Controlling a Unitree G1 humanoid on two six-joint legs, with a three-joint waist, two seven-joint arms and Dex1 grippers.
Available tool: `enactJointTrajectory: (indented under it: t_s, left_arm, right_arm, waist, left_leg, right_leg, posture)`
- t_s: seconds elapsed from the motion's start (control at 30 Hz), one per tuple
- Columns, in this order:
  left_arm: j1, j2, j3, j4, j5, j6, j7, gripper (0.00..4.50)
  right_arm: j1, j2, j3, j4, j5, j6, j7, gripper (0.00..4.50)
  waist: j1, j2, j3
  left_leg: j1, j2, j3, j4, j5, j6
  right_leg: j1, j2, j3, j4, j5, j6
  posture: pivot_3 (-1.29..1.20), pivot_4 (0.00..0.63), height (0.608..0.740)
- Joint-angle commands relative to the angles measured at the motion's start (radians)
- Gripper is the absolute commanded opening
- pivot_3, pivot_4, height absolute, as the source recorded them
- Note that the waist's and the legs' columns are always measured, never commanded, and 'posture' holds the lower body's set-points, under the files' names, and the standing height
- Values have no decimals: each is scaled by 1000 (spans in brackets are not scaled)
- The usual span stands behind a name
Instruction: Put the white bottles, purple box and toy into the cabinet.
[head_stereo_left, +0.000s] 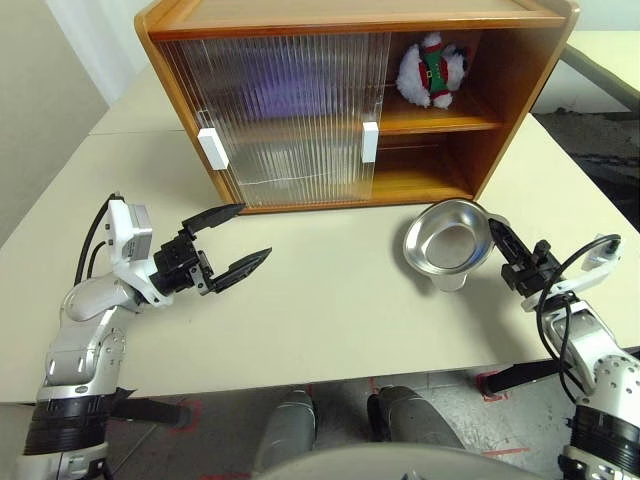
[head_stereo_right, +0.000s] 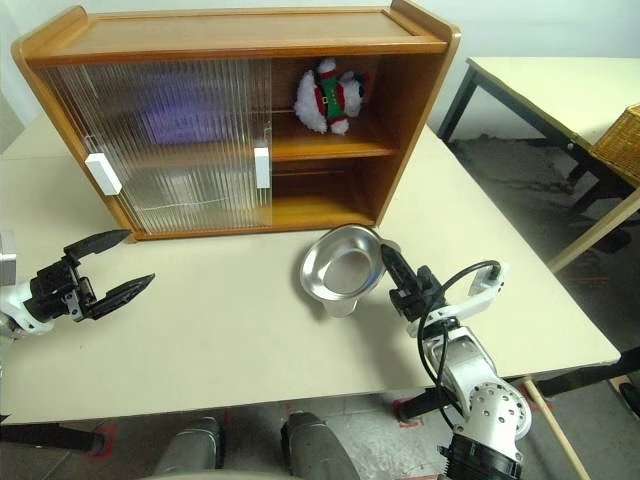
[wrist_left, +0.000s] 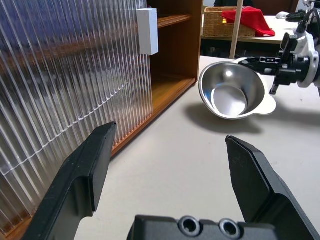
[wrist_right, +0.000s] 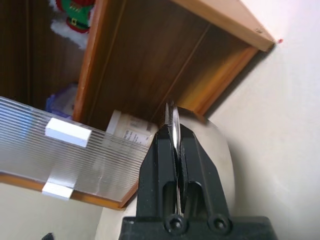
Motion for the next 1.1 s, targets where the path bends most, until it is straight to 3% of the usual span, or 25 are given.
enactJointTrajectory:
  t_s: [0.03,0.57,1.1]
  left_arm:
    - [-6,4,-12,2,16,7,-1,4500]
    - [22,15,-1,-23,13,12,-1,4500]
    - [53,30,13,-54,10,18,5,4500]
  right_arm:
    - [-11,-13,24,7,48,36,2,16]
    - [-93,9,17,62,166,10,-69,16]
    - [-225,69,23,198,55,-105,-108,16]
  waist:
    - [-1,0,0]
    - [0,0,0]
    - [4,0,-2]
  left_leg:
    - [0,0,0,0,0,0]
    - [0,0,0,0,-1,-1]
    - [0,0,-2,0,-1,0]
  right_leg:
    - [0,0,0,0,0,0]
    - [0,1,0,0,-2,1]
    - [0,1,-1,0,3,-5]
  posture:
    - [-44,60,740]
    - [-26,57,740]
    - [4,42,740]
